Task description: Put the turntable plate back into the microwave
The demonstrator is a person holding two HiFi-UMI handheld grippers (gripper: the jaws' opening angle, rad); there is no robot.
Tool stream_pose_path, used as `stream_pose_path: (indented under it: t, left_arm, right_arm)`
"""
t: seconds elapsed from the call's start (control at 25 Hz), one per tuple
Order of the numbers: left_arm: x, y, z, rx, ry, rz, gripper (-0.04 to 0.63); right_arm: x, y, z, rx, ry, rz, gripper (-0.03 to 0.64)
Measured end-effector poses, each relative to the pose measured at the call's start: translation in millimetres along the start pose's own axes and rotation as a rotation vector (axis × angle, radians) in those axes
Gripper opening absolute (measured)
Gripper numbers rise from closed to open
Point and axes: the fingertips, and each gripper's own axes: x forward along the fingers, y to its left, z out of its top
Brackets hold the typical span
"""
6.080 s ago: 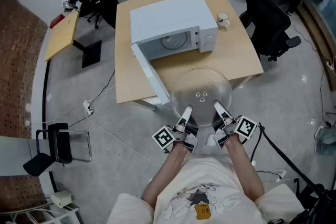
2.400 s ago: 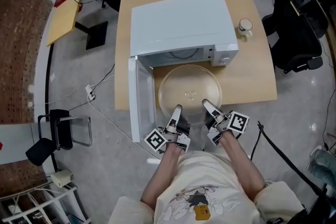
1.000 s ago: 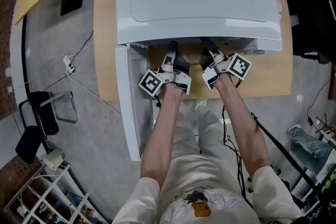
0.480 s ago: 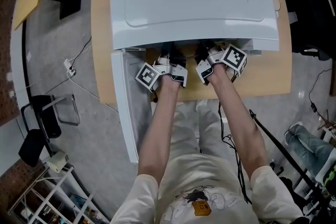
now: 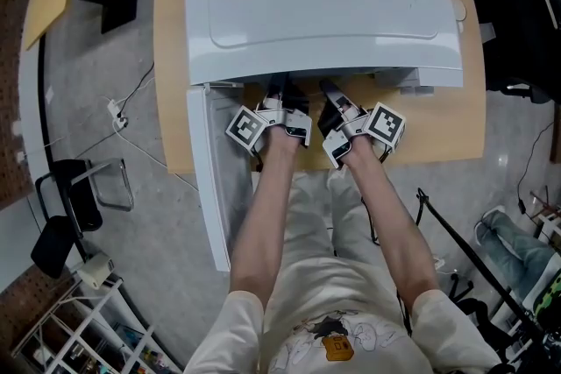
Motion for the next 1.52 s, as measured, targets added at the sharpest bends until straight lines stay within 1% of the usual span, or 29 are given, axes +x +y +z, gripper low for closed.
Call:
stream_pose_path:
  t: [0.2,0.32,0.36,0.44,0.52,0.6,0.76,0.84,0.92,1.04,1.16,1.32,1.36,1.4,1.52]
  left_arm:
    - [-9.9,-0.4,-10.6,0.002,0.015,0.008,0.029]
    - [-16.2,-1.0,-17.2,0.004,0.025,0.012,0.086]
    - [-18.2,-1.2,-19.4,0.005,0.028,0.014,0.088]
    - [-22.1,-1.4,-23.4,0.006,0.034,0.016,0.072]
    - [-25.5,-0.9,-27.0,0.006,0.038,0.020,0.072]
    - [-27.9,0.9,-29.4,0.005,0.038,0.025,0.047]
    - [-26.1,7.7,-28.6,-0.004,0.026,0.047,0.044]
    - [-24.3,12.9,-26.0,0.003,0.024,0.066,0.040]
    - [-22.6,17.0,-25.1,0.004,0.025,0.079,0.032]
    - [-23.3,21.9,-23.6,0.002,0.026,0.093,0.035]
    - [-24.6,28.0,-21.8,0.012,0.019,0.114,0.034]
    - [-22.0,26.8,-21.7,0.008,0.013,0.113,0.034]
    - [-20.9,26.4,-21.4,0.011,0.015,0.113,0.034]
    - [-19.2,25.6,-21.7,0.014,0.019,0.113,0.035]
    - [-11.8,25.5,-23.9,0.020,0.048,0.127,0.035]
  right_arm:
    - [1.1,2.2,8.0,0.025,-0.037,-0.017,0.048]
    - [4.8,5.6,17.7,-0.018,-0.046,-0.032,0.043]
    - [7.6,6.0,20.1,-0.028,-0.045,-0.040,0.041]
    - [12.6,5.3,25.6,-0.014,-0.055,-0.045,0.041]
    - [14.9,0.6,33.6,-0.008,-0.079,-0.061,0.039]
    - [16.1,-4.4,40.9,-0.015,-0.099,-0.076,0.037]
    - [18.5,-6.8,46.1,-0.021,-0.109,-0.086,0.039]
    - [17.2,-6.9,46.2,-0.016,-0.107,-0.087,0.048]
    - [12.4,-7.5,44.9,-0.016,-0.105,-0.086,0.072]
    - [2.6,-9.2,36.6,-0.028,-0.092,-0.104,0.080]
    - [-2.0,-8.2,25.9,-0.039,-0.057,-0.103,0.078]
    - [2.5,-10.8,6.8,-0.053,0.038,-0.127,0.069]
    - [6.0,-10.4,3.2,-0.057,0.060,-0.129,0.056]
    - [9.1,-9.6,2.1,-0.056,0.070,-0.128,0.038]
    - [14.2,-9.1,9.5,-0.040,0.054,-0.131,0.041]
